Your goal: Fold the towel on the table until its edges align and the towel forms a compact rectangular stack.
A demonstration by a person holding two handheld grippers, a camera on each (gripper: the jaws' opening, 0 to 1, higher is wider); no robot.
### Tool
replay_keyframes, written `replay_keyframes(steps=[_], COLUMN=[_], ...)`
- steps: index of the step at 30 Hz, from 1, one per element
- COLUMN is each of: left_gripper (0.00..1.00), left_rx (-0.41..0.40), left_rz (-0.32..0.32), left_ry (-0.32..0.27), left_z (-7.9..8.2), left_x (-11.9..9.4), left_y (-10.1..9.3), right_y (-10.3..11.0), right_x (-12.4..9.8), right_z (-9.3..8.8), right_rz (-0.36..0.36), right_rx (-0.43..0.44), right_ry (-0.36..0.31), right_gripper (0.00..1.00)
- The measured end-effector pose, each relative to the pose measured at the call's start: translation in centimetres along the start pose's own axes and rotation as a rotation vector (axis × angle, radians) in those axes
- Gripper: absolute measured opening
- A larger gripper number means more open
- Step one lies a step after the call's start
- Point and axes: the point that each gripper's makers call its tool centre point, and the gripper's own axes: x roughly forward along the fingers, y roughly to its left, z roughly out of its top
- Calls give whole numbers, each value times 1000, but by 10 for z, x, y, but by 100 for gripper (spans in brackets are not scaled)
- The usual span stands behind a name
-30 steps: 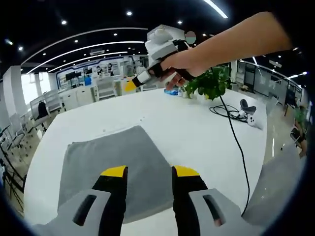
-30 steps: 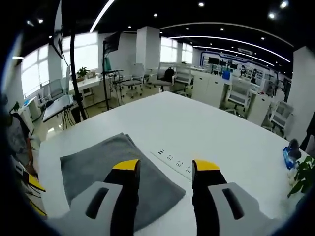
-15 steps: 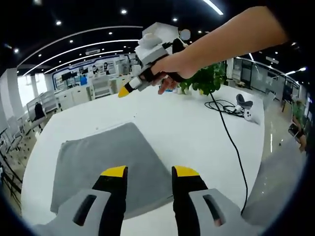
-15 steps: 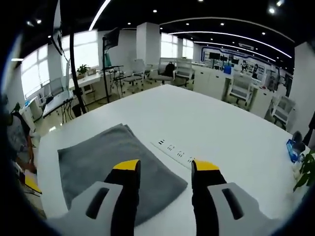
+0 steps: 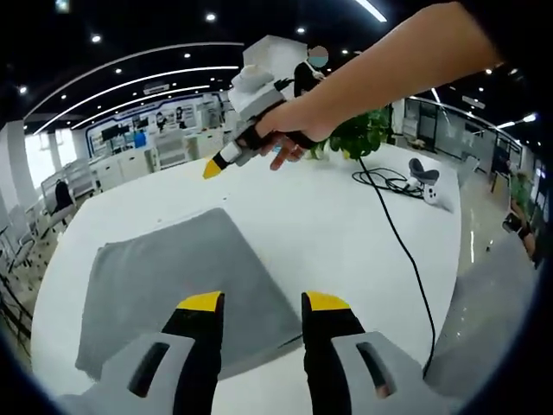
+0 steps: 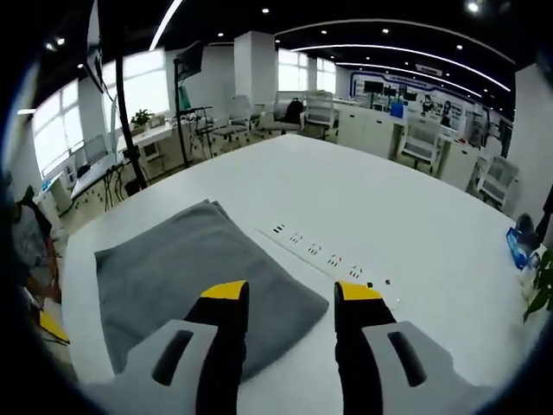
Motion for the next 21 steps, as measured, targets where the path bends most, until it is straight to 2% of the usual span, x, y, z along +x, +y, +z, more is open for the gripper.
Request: replay_keyframes(steps=[6,9,13,21], left_gripper=[37,37,37,36], left_rx=[-2,-7,-14,-20], left_rz=[-10,-21,-30,-51], left_ry=[8,15,33,53], left_z=[-8,-10,-22,-28], left_x=[10,11,21,31], left_y=[-4,-8,-7,-12], right_y=[2,-3,-6,-16], right_x=[2,11,14,23], right_z=[-13,-21,-30,-42], right_rz=[2,5,3,2], right_rx=[2,3,2,12], right_ry=[15,23,39,52], right_gripper=[39,39,38,38])
